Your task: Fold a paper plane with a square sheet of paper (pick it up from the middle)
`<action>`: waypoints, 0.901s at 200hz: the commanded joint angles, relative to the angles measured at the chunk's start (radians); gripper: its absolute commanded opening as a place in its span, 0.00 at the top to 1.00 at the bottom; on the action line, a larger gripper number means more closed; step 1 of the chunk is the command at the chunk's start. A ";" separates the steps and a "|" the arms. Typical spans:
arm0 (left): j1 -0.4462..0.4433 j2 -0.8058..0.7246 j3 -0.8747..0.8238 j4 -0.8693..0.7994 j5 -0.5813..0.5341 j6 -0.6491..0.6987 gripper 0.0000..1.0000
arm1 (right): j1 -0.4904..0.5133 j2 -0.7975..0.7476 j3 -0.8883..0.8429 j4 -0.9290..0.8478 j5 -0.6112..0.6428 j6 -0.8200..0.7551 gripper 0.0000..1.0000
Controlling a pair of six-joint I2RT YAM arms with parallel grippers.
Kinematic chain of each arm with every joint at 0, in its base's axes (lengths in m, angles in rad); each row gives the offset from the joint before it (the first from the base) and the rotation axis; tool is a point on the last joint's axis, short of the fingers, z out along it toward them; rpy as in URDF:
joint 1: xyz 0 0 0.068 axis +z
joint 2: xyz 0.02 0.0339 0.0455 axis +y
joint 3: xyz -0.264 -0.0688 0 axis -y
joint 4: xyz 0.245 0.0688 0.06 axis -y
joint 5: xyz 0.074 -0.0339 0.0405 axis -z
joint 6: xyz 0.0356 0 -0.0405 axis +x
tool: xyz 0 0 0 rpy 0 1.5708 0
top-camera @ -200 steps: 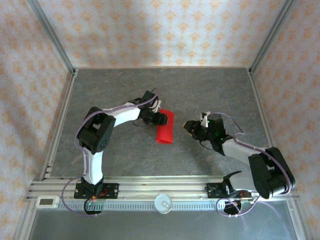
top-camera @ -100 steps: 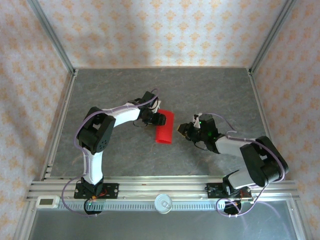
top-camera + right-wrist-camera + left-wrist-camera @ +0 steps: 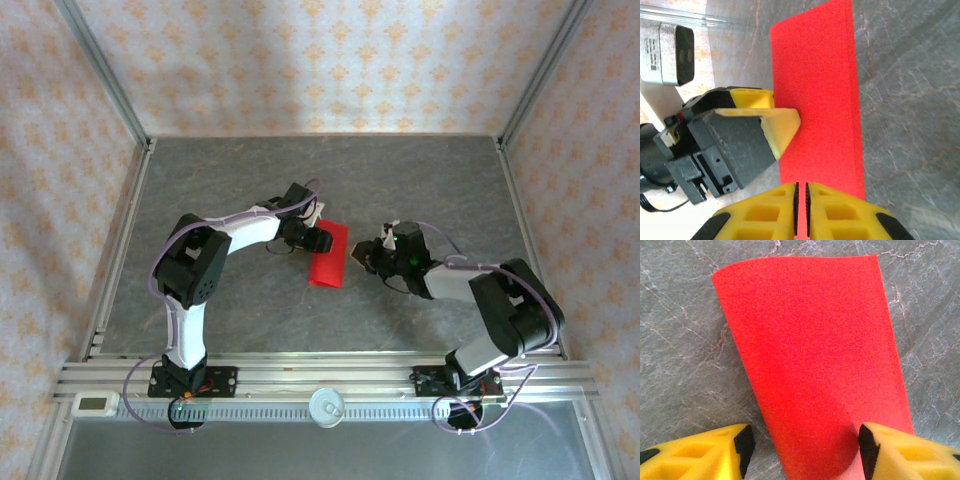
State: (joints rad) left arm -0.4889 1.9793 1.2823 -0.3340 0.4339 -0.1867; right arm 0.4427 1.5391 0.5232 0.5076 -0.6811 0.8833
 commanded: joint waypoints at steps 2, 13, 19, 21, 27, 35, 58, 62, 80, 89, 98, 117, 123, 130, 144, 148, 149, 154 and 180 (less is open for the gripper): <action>0.018 0.034 0.024 -0.058 -0.051 0.072 0.36 | 0.010 0.035 0.048 -0.018 -0.010 0.014 0.85; 0.018 0.041 0.032 -0.064 -0.055 0.082 0.36 | 0.016 0.049 0.058 -0.018 -0.007 0.017 0.86; 0.019 0.045 0.036 -0.069 -0.063 0.084 0.36 | 0.019 0.054 0.065 -0.024 -0.005 0.023 0.86; 0.019 0.046 0.037 -0.070 -0.067 0.083 0.36 | 0.019 0.058 0.067 -0.026 -0.006 0.024 0.86; 0.019 0.049 0.040 -0.073 -0.079 0.080 0.36 | 0.020 0.066 0.074 -0.029 -0.010 0.028 0.86; 0.021 0.054 0.042 -0.073 -0.090 0.069 0.36 | 0.022 0.077 0.081 -0.029 -0.014 0.030 0.86; 0.023 0.061 0.033 -0.050 -0.060 0.041 0.36 | 0.031 0.102 0.099 -0.030 -0.014 0.036 0.89; 0.023 0.060 0.030 -0.045 -0.057 0.035 0.36 | 0.032 0.107 0.103 -0.031 -0.016 0.036 0.89; 0.022 0.056 0.016 -0.020 -0.054 0.013 0.36 | 0.041 0.127 0.127 -0.048 -0.013 0.029 0.90; 0.022 0.056 0.011 -0.011 -0.051 0.007 0.36 | 0.043 0.139 0.139 -0.060 -0.010 0.027 0.90; 0.022 0.056 0.007 -0.005 -0.050 0.003 0.35 | 0.044 0.153 0.152 -0.070 -0.008 0.025 0.92; 0.021 0.058 0.004 -0.002 -0.043 0.009 0.35 | 0.044 0.185 0.178 -0.097 -0.003 0.020 0.94; 0.019 0.059 0.004 -0.003 -0.044 0.012 0.34 | 0.044 0.192 0.185 -0.106 0.005 0.020 0.94; 0.019 0.057 0.002 -0.004 -0.049 0.012 0.34 | 0.045 0.201 0.194 -0.119 0.014 0.018 0.94; 0.017 0.055 -0.001 -0.003 -0.054 0.009 0.34 | 0.046 0.222 0.219 -0.160 0.020 0.006 0.94; 0.018 0.055 -0.003 -0.003 -0.056 0.009 0.34 | 0.046 0.228 0.227 -0.170 0.019 0.001 0.94; 0.018 0.055 -0.003 -0.003 -0.056 0.009 0.34 | 0.045 0.229 0.228 -0.172 0.019 -0.001 0.94; 0.018 0.053 -0.004 -0.003 -0.058 0.009 0.34 | 0.047 0.238 0.238 -0.185 0.018 -0.007 0.94; 0.019 0.053 -0.009 0.001 -0.059 0.004 0.34 | 0.048 0.266 0.263 -0.204 -0.001 -0.028 0.94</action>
State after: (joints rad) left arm -0.4889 1.9968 1.3052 -0.3519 0.4362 -0.1818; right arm 0.4835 1.7805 0.7506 0.3618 -0.6807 0.8921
